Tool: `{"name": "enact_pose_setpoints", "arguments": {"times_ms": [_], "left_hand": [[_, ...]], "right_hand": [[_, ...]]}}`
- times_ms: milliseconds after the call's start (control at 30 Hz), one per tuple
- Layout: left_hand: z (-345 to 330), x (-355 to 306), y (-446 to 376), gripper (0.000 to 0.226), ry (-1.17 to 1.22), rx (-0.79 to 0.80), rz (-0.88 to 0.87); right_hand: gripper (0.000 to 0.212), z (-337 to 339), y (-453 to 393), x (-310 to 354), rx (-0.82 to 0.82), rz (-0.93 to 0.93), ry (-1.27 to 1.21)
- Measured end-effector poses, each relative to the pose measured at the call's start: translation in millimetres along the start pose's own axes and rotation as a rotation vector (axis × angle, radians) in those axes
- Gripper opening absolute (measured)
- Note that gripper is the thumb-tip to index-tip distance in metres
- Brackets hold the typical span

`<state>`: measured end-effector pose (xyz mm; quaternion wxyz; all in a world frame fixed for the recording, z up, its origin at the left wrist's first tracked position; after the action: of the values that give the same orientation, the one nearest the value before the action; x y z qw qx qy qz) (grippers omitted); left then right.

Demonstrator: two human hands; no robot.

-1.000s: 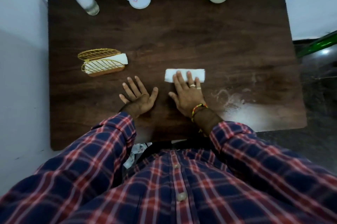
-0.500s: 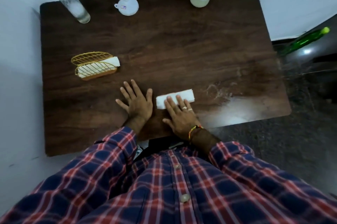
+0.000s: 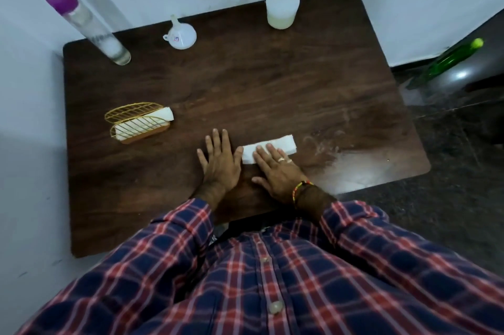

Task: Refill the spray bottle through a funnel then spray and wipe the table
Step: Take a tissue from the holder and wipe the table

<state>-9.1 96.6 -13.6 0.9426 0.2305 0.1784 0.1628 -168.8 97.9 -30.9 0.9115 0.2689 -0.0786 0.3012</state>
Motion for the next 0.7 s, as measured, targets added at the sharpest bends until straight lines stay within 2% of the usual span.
{"name": "enact_pose_setpoints", "arguments": {"times_ms": [67,133,233,400,500,567,633,700], "left_hand": [[6.7,-3.1,-10.1,0.065,0.015,0.008,0.002],[11.4,-7.2,-19.1,0.064,0.031,0.031,0.011],[15.5,-14.1,-30.8,0.063,0.022,0.057,0.019],[26.7,-22.3,-55.5,0.063,-0.029,0.070,0.086],[22.8,-17.5,-67.6,0.074,-0.081,0.186,0.141],[18.7,-13.5,-70.3,0.083,-0.156,0.234,0.148],[15.1,-12.6,-73.1,0.089,-0.187,0.287,0.169],[14.5,-14.0,-73.6,0.093,-0.216,0.324,0.198]], "right_hand": [[0.081,-3.4,11.7,-10.7,-0.001,0.009,0.005],[0.072,8.5,8.6,-28.6,-0.069,-0.061,-0.015],[0.068,38.0,-25.7,-46.4,-0.084,-0.164,-0.050],[0.067,47.3,-54.6,-34.3,-0.025,-0.031,0.055],[0.064,36.2,-36.3,-44.9,-0.034,0.019,0.049],[0.061,43.5,-38.6,-61.2,-0.123,-0.060,0.021],[0.060,58.0,-62.8,-72.2,-0.123,-0.153,-0.035],[0.060,71.7,-95.1,-70.6,-0.133,-0.148,-0.063]]}}
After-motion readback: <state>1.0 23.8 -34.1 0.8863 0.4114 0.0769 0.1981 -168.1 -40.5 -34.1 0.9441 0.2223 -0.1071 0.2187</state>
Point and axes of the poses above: each hand's wrist, its own y-axis away from the middle knuckle, its own z-axis out of the back of the hand, x = y × z, the point moved 4 cm from there along -y, towards the middle knuckle, and after that the axes turned 2 degrees about -y, right-handed, at the moved point
